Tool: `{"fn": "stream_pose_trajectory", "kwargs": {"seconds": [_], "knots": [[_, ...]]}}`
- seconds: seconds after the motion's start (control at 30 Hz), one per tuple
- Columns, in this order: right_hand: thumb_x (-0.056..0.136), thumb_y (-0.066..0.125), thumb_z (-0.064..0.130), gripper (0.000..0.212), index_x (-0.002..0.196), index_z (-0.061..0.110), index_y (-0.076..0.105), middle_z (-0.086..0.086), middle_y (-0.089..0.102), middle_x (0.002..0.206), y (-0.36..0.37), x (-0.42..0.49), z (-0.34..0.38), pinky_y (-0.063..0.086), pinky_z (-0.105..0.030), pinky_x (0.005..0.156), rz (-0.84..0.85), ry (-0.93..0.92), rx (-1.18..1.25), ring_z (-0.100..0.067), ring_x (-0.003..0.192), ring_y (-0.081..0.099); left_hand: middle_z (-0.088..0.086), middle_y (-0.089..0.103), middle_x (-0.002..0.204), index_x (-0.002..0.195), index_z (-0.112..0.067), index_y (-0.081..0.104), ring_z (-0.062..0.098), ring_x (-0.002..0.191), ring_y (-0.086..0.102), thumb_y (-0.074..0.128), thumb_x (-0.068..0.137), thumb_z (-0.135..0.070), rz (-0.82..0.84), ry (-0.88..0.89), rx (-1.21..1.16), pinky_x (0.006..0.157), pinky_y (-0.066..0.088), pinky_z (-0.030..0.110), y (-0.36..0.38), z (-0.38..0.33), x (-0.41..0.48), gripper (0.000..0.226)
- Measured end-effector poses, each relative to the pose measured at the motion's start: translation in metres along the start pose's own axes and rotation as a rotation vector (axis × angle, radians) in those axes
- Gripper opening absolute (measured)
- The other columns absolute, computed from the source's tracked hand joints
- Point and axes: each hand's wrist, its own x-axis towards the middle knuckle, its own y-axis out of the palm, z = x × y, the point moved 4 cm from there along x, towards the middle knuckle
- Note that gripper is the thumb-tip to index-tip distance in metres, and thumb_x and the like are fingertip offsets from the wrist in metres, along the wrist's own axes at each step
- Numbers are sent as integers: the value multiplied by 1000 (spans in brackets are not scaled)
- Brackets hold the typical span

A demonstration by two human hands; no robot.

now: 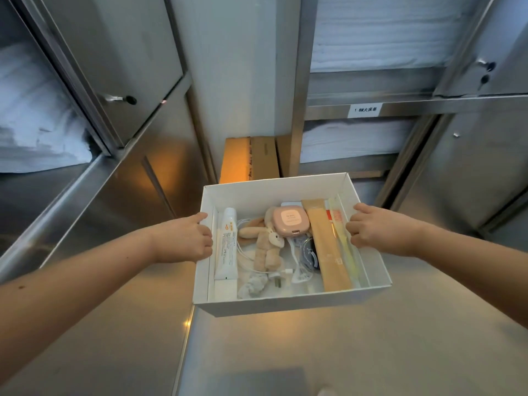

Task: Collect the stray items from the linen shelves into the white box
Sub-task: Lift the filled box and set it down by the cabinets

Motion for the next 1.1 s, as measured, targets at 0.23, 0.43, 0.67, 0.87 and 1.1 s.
{"fn": "stream_pose_trajectory", "kwargs": {"seconds": [0.23,0.43,0.67,0.87,1.1], "knots": [[53,88,13,26,72,19,70,-2,63,73,24,47,-45,49,-39,89,32,-20,60,-21,73,63,9,57,122,121,-11,53,28,116,50,55,90,-7,231,-44,-105,109,20,52,47,34,21,31],[66,82,17,31,94,18,70,-3,64,95,67,91,-107,35,-44,104,90,-39,70,-22,95,61,6,54,130,129,-15,50,24,122,47,58,90,-12,305,-106,-178,112,11,51,73,78,47,40],[86,64,19,34,120,16,59,-5,57,117,95,141,-163,21,-40,109,90,-127,19,-23,113,49,8,51,134,131,-15,48,25,125,44,58,90,-10,379,-167,-268,111,1,52,103,121,66,43],[86,64,21,41,126,16,55,-5,55,123,106,178,-190,20,-38,111,123,-136,17,-23,117,46,7,51,133,130,-15,49,25,126,42,57,90,-10,404,-176,-319,111,0,53,133,150,73,41],[87,63,21,38,124,16,55,-5,54,123,124,229,-215,21,-37,109,185,-97,37,-23,116,45,7,52,130,128,-15,50,23,123,45,59,89,-10,380,-123,-327,111,1,54,186,198,89,40]]}}
